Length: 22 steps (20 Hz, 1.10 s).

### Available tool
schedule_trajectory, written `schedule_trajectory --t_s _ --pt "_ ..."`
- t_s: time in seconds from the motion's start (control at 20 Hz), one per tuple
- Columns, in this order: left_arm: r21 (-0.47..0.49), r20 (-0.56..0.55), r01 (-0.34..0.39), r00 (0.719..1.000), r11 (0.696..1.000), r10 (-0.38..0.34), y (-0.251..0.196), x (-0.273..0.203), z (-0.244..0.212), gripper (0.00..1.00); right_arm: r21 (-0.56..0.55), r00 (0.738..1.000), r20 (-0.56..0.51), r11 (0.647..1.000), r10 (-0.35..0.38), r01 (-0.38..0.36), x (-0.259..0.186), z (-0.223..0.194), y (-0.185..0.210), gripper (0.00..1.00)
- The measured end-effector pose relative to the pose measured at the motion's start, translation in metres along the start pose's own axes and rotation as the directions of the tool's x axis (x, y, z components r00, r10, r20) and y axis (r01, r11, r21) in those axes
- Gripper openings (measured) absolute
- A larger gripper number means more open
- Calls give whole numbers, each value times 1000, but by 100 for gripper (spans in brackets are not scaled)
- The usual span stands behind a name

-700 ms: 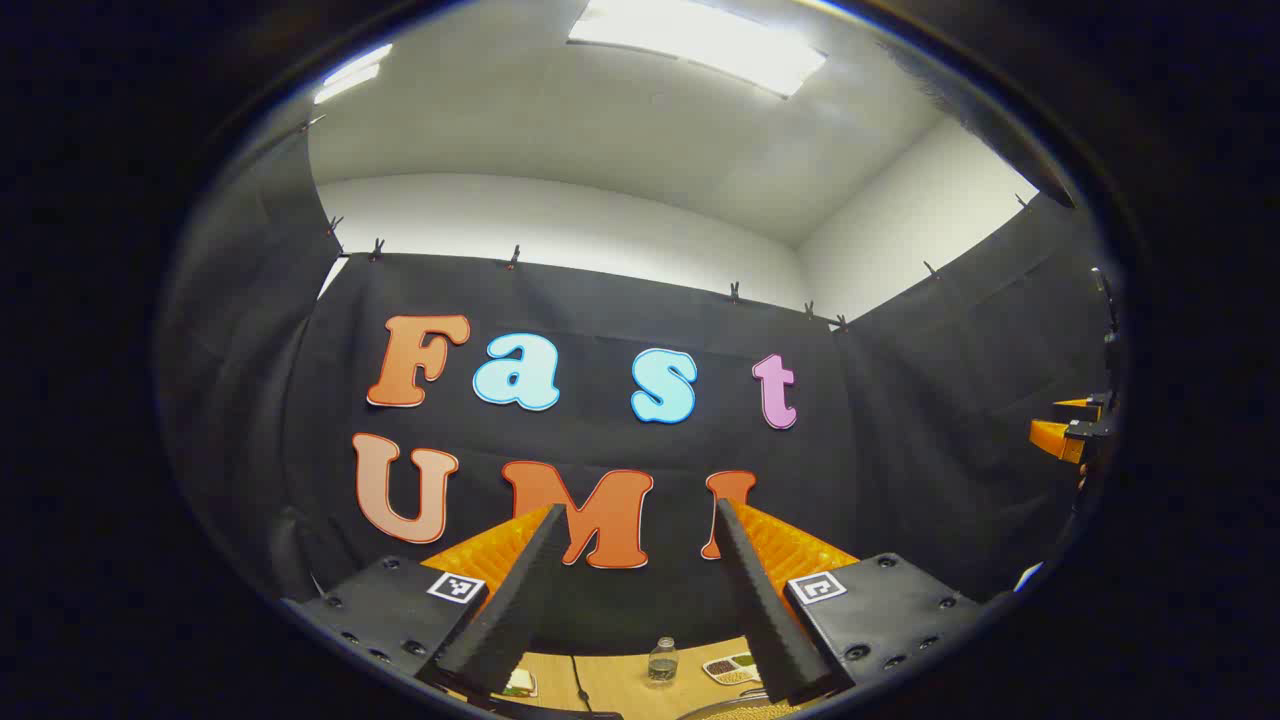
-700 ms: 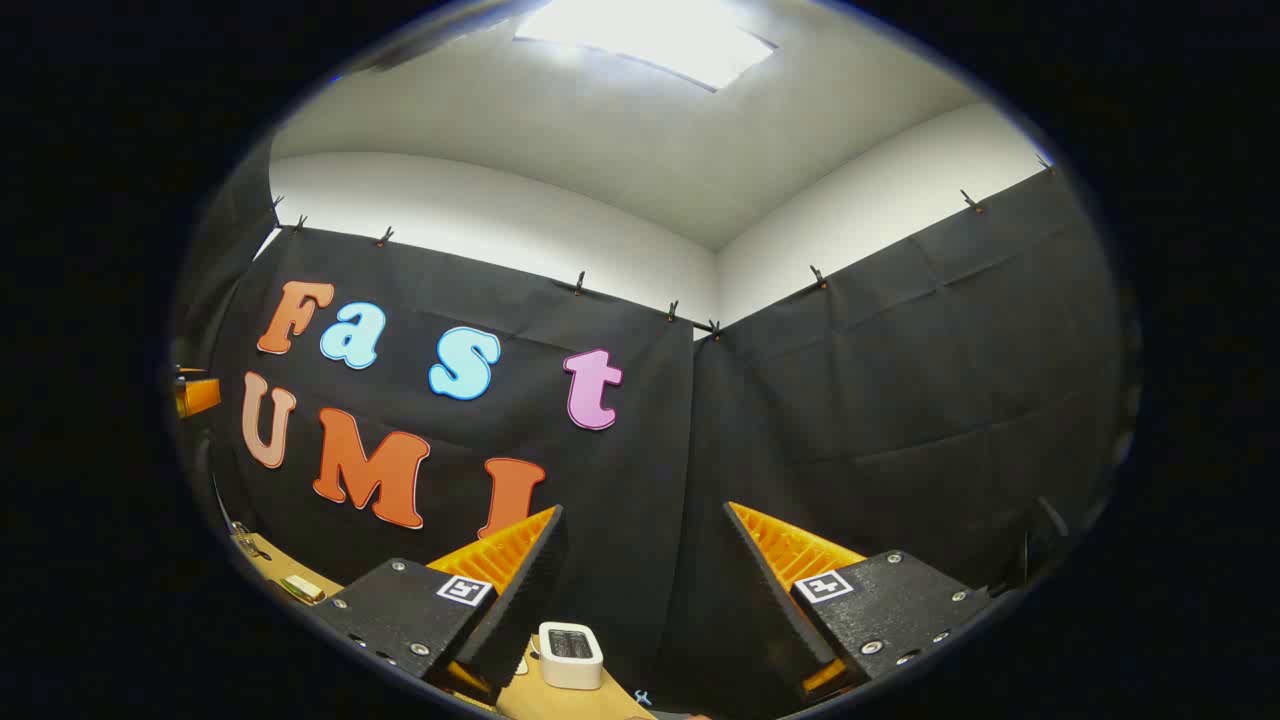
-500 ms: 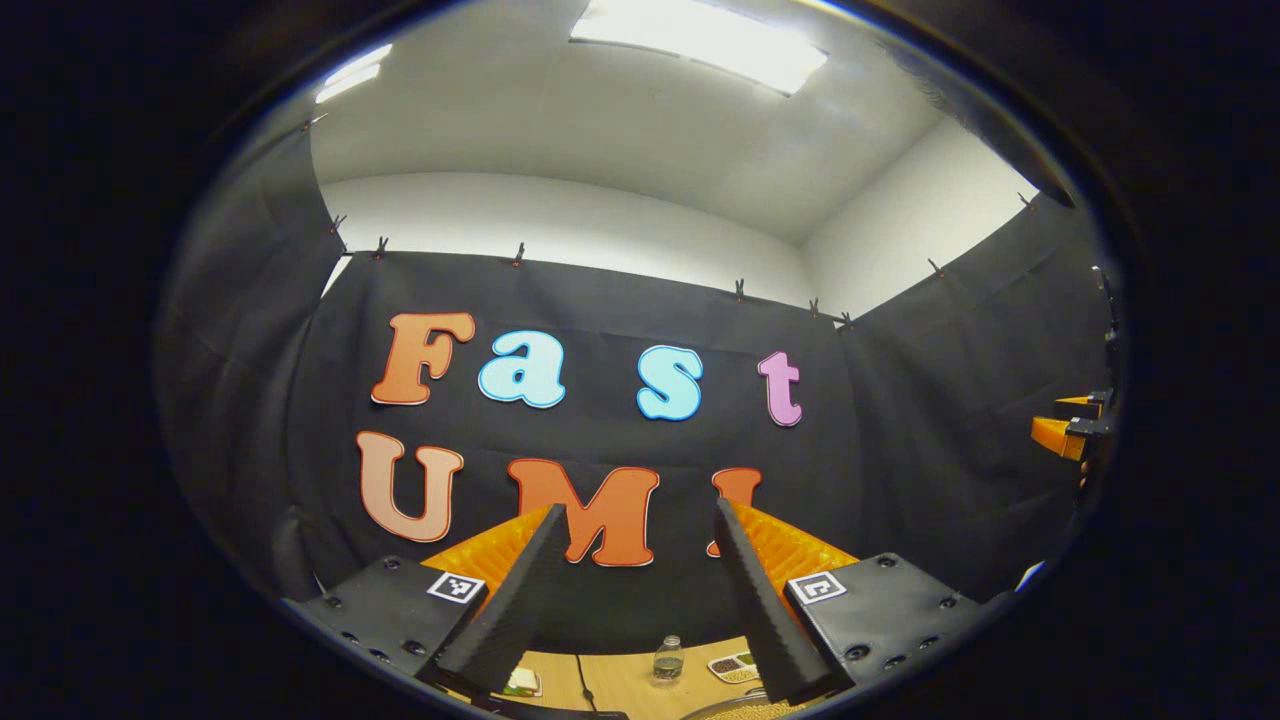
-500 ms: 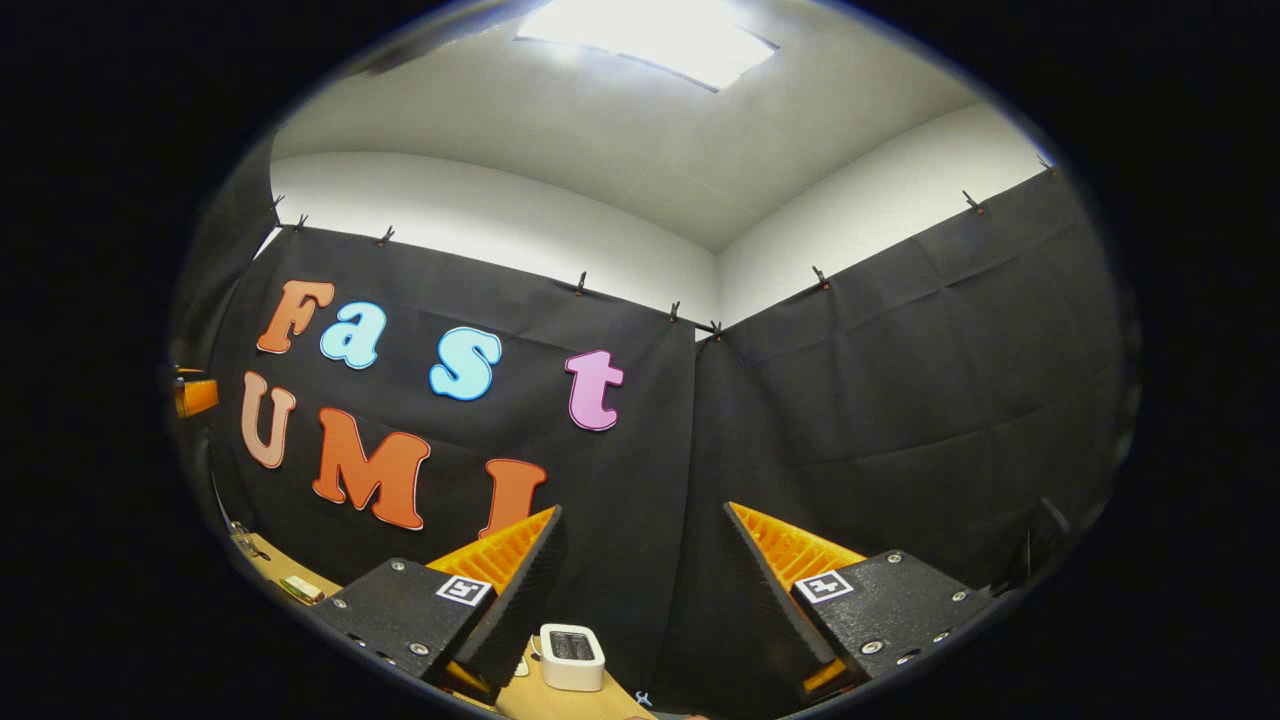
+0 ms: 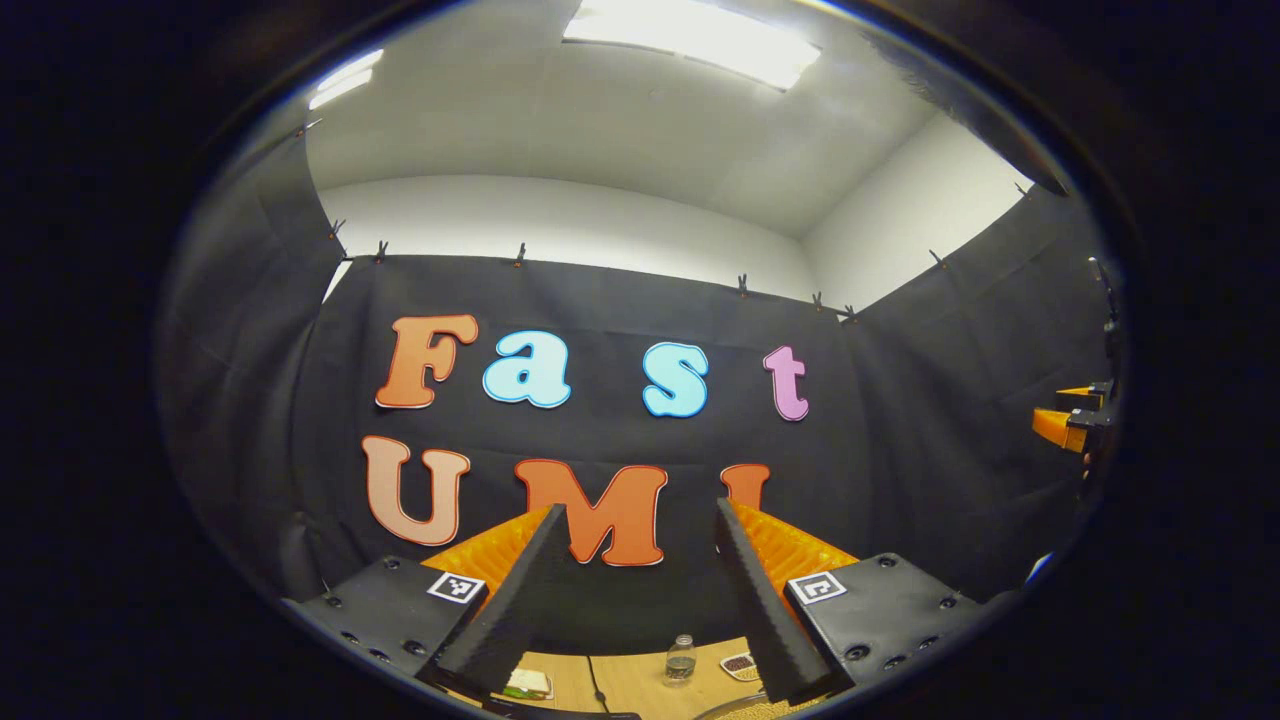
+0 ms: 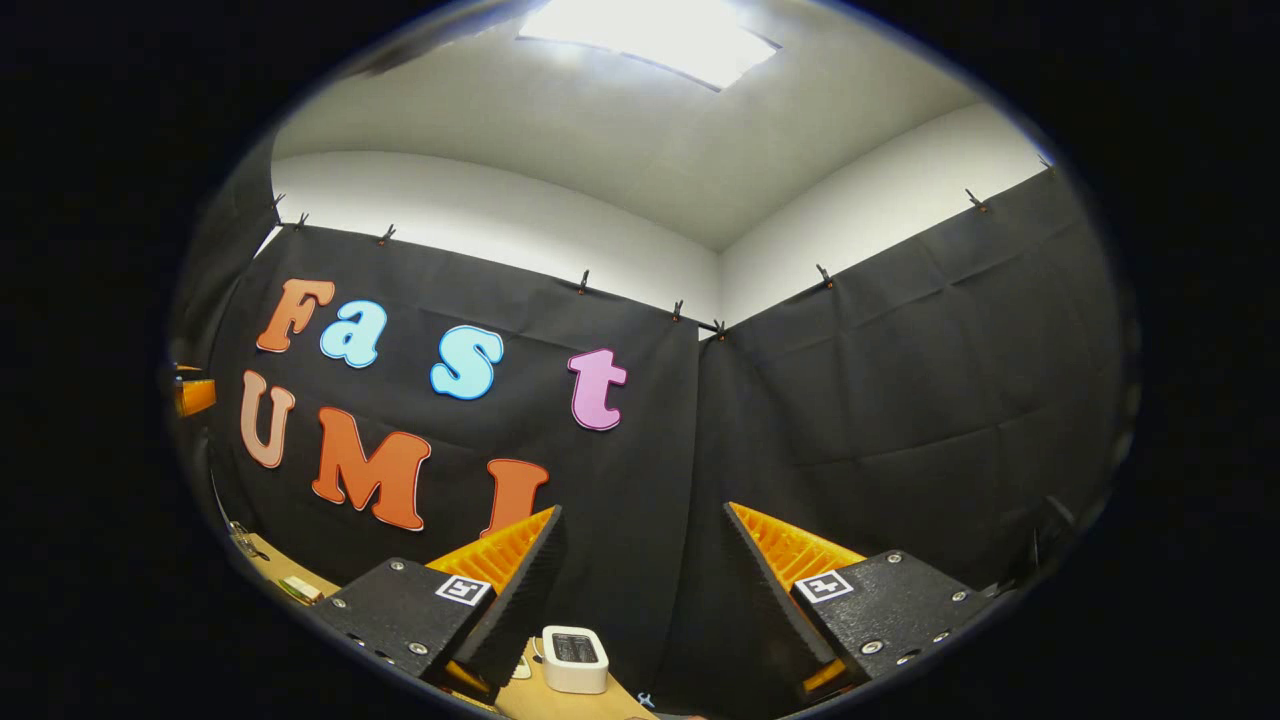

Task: First push the handle of the pot to place it horizontally, then grasp the pot with both hands and set it on the induction cooktop.

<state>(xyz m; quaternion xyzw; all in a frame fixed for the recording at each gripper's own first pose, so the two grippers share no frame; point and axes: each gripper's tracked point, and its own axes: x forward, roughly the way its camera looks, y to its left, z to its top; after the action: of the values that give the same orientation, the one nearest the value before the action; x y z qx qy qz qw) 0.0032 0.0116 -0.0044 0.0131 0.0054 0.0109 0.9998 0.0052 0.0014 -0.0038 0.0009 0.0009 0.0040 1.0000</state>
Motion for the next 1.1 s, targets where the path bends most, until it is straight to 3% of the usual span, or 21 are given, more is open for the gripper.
schedule_trajectory --t_s 0.1,0.45,0.6,0.7,0.8,0.9,0.95,1.05,1.1 --pt "4 0 -5 1000 1000 5 2 -2 2 97 1 1000 -4 1000 1 -1 1 -2 1 95" --pt "9 -28 -22 999 1000 23 2 -7 -8 97 18 1000 -11 1000 19 -19 12 -10 11 95" --pt "-8 -87 -1 996 1000 0 -14 -10 -31 97 11 999 -32 1000 27 -26 9 -23 7 95" --pt "-31 -151 7 988 1000 -12 -23 -13 -54 92 10 998 -49 999 37 -36 9 -30 6 95" --pt "-27 -216 5 976 1000 -11 -31 -19 -76 80 14 997 -62 999 44 -43 9 -38 1 95" --pt "-13 -312 17 950 1000 -20 -47 -26 -110 62 21 996 -76 999 48 -46 9 -46 -6 95" --pt "-6 -381 20 924 1000 -21 -53 -31 -132 45 23 995 -83 998 52 -51 9 -51 -8 95" --pt "-23 -535 52 843 998 -56 -79 -48 -183 11 25 993 -100 998 61 -59 13 -61 -12 95" --pt "-32 -596 46 801 998 -56 -88 -59 -203 8 25 992 -106 998 65 -62 15 -65 -14 95"
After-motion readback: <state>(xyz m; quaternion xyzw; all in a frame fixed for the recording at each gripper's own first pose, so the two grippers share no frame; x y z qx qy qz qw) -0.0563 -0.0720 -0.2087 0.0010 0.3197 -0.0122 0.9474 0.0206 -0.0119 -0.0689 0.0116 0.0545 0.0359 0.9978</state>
